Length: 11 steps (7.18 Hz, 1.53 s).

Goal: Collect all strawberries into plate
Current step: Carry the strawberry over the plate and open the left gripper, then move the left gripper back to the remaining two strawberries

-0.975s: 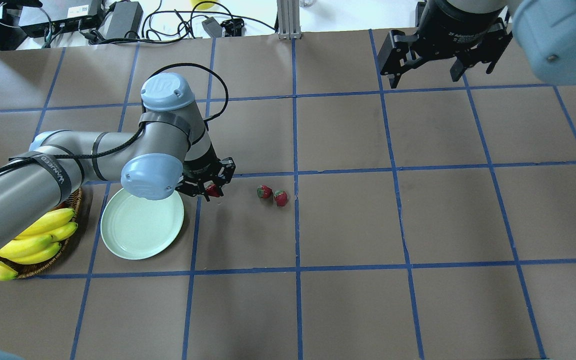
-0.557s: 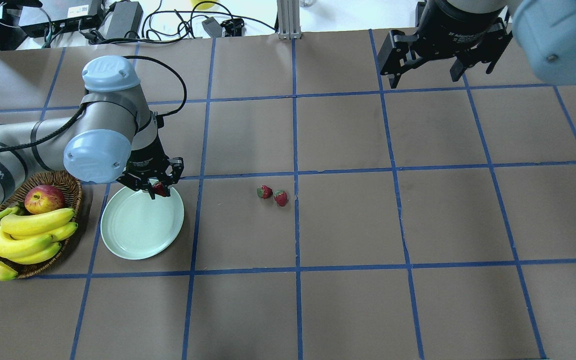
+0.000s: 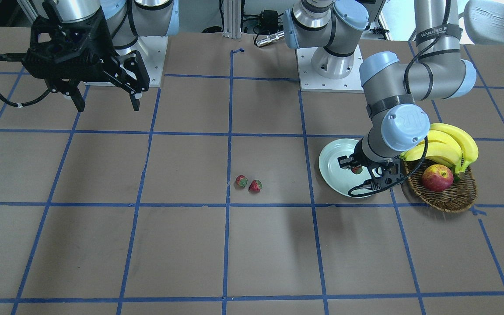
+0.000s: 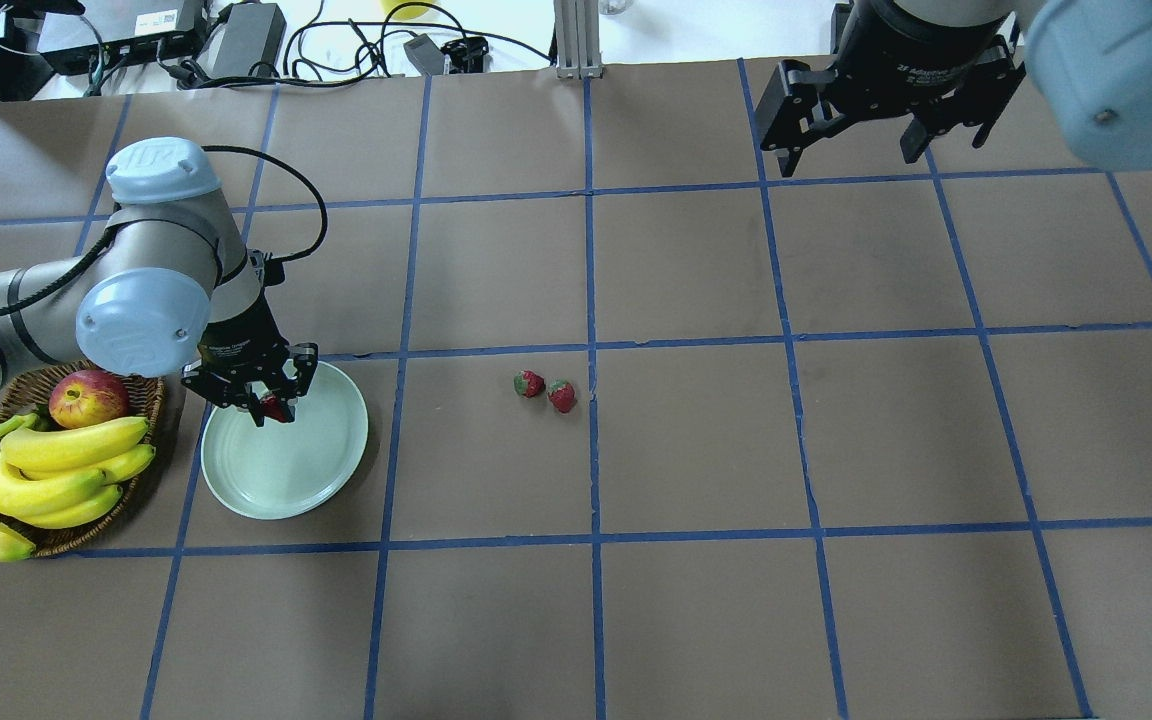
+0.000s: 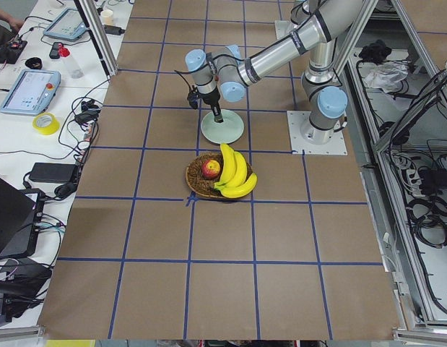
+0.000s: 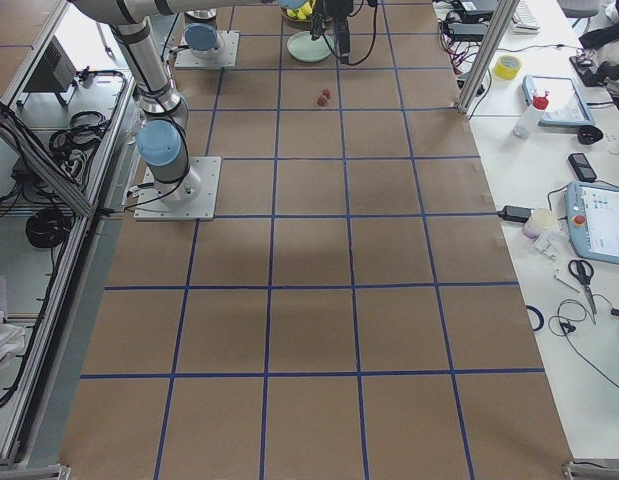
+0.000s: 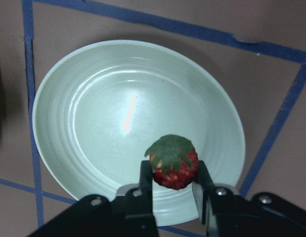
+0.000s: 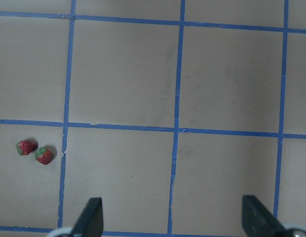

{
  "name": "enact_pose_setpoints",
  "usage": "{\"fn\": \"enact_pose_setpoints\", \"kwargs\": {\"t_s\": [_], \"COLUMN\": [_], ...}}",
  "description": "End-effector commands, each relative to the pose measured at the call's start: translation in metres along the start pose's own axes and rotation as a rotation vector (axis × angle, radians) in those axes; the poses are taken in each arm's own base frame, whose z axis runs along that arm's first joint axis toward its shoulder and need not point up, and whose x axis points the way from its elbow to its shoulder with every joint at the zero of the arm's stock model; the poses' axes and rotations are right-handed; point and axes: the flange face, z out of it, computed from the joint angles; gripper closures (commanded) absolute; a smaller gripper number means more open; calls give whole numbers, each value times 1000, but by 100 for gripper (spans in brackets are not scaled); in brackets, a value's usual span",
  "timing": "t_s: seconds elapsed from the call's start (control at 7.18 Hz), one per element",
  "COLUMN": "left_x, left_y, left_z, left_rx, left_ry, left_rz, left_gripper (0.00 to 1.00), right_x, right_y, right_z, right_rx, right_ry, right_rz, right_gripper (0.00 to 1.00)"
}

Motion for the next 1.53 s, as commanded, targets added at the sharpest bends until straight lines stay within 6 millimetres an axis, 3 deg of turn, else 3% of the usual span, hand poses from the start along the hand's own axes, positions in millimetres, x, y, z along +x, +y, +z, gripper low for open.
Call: {"fn": "enact_pose_setpoints", "kwargs": {"t_s": [0.0, 0.42, 0.7, 0.97, 1.25, 1.39], "left_x": [-1, 19, 68, 91, 110, 133], "left_y": [0, 11, 33, 35, 41, 49], "left_z": [-3, -18, -34, -40, -32, -33], "left_rx": [5, 40, 93, 78, 39, 12], "left_ry": [8, 8, -10, 115, 140, 201], "left_rz": [-13, 25, 81, -173, -339, -417], "left_gripper": [0, 0, 0, 0, 2, 2], "right_x": [0, 0, 0, 0, 0, 0], "right_y": [0, 0, 0, 0, 0, 0], "right_z": [0, 0, 0, 0, 0, 0], "right_rx": [0, 0, 0, 0, 0, 0], "right_ry": [0, 0, 0, 0, 0, 0], "right_rz": [0, 0, 0, 0, 0, 0], "right_gripper": [0, 0, 0, 0, 0, 0]}}
